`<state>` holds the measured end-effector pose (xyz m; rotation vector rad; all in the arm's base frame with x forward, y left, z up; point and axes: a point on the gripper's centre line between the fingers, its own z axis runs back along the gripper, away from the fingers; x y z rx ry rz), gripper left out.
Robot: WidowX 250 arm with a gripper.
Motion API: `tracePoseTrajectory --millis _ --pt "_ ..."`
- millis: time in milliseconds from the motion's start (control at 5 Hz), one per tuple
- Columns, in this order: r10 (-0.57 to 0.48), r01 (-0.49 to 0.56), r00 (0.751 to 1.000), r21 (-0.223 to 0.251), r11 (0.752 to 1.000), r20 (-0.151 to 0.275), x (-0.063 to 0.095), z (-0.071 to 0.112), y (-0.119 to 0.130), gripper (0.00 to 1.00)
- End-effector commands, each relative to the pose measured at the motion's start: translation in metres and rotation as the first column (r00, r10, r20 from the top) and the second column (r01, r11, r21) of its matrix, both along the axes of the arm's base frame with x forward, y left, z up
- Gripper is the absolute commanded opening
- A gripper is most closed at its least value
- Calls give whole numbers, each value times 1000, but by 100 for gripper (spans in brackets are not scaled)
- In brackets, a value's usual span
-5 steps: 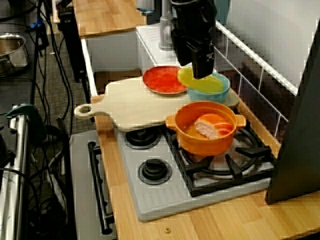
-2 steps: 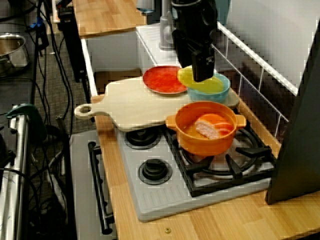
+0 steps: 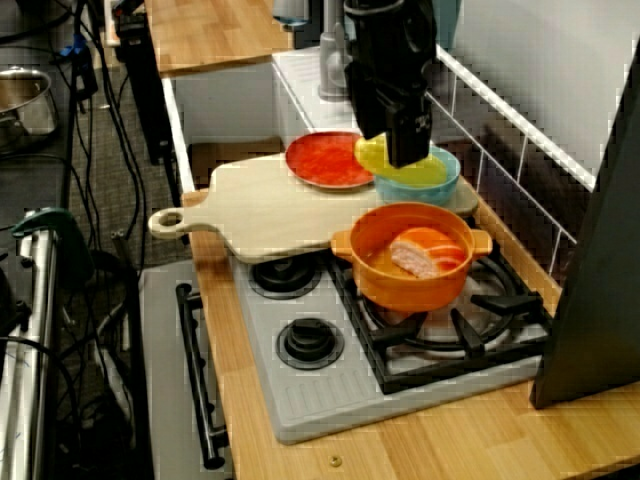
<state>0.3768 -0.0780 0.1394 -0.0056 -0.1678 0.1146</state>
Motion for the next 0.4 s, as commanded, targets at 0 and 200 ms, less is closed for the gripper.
tracePoseTrajectory --millis 0,200 --pt "-6 6 998 -4 1000 68 -11 18 -2 100" --pt "-2 2 998 3 1000 65 -14 11 -2 100"
